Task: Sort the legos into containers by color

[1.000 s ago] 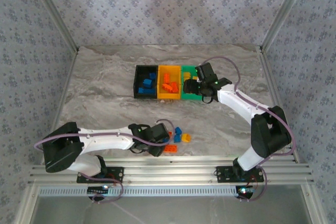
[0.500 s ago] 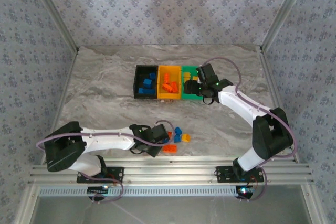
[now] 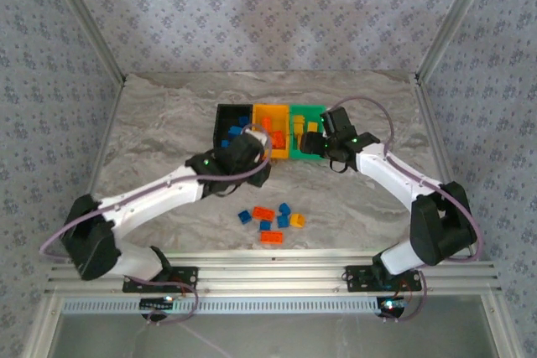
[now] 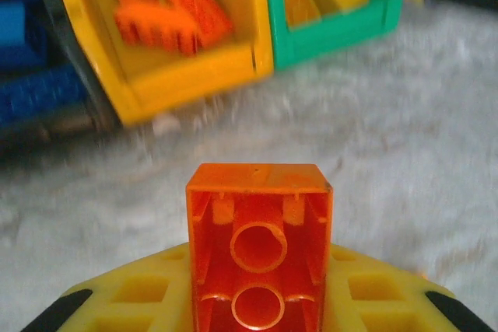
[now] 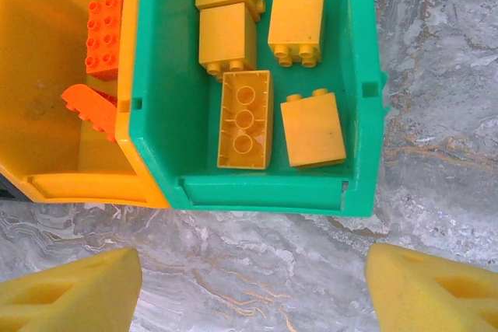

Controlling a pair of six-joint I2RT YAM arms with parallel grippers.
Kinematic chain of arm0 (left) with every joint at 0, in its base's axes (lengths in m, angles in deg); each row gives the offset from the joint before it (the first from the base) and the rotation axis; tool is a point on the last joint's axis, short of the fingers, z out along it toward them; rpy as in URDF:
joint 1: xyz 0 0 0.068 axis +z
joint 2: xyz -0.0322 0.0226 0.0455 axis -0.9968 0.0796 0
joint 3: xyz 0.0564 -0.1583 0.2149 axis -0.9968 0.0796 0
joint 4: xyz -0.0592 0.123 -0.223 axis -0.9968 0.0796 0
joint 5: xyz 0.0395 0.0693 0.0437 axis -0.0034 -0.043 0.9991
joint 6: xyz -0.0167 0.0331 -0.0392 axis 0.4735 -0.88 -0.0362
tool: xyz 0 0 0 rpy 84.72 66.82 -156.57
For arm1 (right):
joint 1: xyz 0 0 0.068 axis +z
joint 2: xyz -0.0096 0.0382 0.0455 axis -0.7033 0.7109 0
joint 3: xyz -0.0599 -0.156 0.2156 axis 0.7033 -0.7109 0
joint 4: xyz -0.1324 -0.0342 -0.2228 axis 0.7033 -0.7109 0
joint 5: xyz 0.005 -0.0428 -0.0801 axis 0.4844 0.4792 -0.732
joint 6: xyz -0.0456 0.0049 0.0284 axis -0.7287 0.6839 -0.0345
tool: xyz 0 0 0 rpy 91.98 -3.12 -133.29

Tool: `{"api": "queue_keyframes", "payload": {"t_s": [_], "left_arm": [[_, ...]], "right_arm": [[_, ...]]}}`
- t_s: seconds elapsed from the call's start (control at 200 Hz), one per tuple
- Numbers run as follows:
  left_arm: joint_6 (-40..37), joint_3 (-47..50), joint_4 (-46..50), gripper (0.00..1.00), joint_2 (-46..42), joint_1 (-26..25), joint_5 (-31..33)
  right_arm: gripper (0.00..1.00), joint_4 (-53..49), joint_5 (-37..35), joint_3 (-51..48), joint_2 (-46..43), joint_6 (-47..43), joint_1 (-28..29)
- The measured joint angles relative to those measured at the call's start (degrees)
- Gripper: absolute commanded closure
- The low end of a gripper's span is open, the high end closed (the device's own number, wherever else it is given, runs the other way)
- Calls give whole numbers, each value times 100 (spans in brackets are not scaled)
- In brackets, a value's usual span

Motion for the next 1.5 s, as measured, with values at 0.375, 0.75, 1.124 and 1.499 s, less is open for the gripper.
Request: {"api": "queue_keyframes", "payload": {"t_s": [0.375, 0.75, 1.124, 1.499], "left_arm": [[-87, -2562, -341, 70, 2894, 1003, -118], [175, -3740, -146, 31, 3676, 1156, -431], [645, -1222, -1080, 1, 743, 1047, -1045], [1172, 1937, -723, 0, -2522, 503, -330]], "right_arm": [[22, -24, 0, -326, -269, 61, -11], [21, -63, 181, -496, -450, 59, 15], [20, -162, 575, -584, -295, -186, 1001], [33, -422, 560, -581, 417, -354, 2253]]}}
